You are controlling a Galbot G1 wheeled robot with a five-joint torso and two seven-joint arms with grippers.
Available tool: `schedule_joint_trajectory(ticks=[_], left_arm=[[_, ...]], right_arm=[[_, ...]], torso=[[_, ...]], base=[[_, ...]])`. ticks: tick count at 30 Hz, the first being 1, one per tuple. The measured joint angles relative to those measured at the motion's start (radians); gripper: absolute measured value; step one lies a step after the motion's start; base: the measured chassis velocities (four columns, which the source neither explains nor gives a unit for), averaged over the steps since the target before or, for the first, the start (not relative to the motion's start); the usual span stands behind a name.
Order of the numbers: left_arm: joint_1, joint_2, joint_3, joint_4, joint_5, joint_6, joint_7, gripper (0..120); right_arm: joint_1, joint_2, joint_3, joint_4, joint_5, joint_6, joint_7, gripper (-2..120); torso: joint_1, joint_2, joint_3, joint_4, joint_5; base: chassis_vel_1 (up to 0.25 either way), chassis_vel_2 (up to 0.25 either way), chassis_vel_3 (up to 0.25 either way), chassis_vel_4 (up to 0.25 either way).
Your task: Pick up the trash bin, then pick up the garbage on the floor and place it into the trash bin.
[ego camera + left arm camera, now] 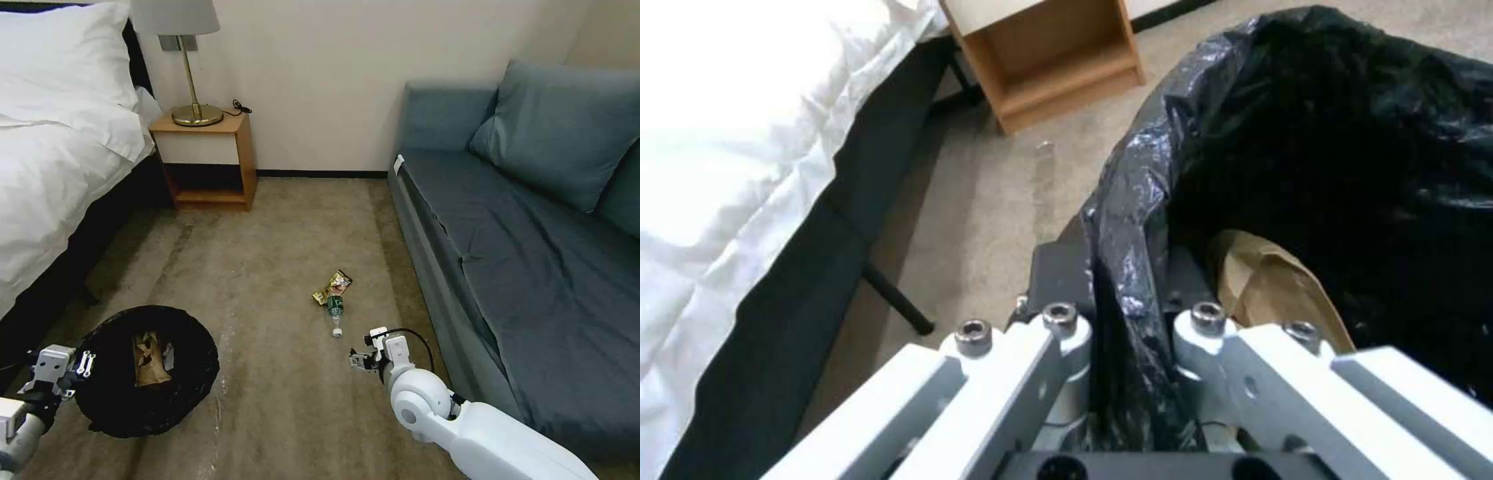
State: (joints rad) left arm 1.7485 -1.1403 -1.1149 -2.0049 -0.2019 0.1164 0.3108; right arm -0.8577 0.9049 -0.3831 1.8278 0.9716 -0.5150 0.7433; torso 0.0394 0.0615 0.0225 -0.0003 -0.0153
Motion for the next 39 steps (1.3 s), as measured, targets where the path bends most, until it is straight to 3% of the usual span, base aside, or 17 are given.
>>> schedule_joint_trajectory(ticks=[39], left_arm=[[-0.031,0.013,0.009,0.053,0.004,-0.024,0.024,6]], right_arm=[[0.011,0.042,-0.025,-0.041,0.013,-0.009,0.007,100]], torso=[[0.0,0.0,0.0,-0.0001,0.0]], base=[[-0.024,0.019,0.022,-0.019]])
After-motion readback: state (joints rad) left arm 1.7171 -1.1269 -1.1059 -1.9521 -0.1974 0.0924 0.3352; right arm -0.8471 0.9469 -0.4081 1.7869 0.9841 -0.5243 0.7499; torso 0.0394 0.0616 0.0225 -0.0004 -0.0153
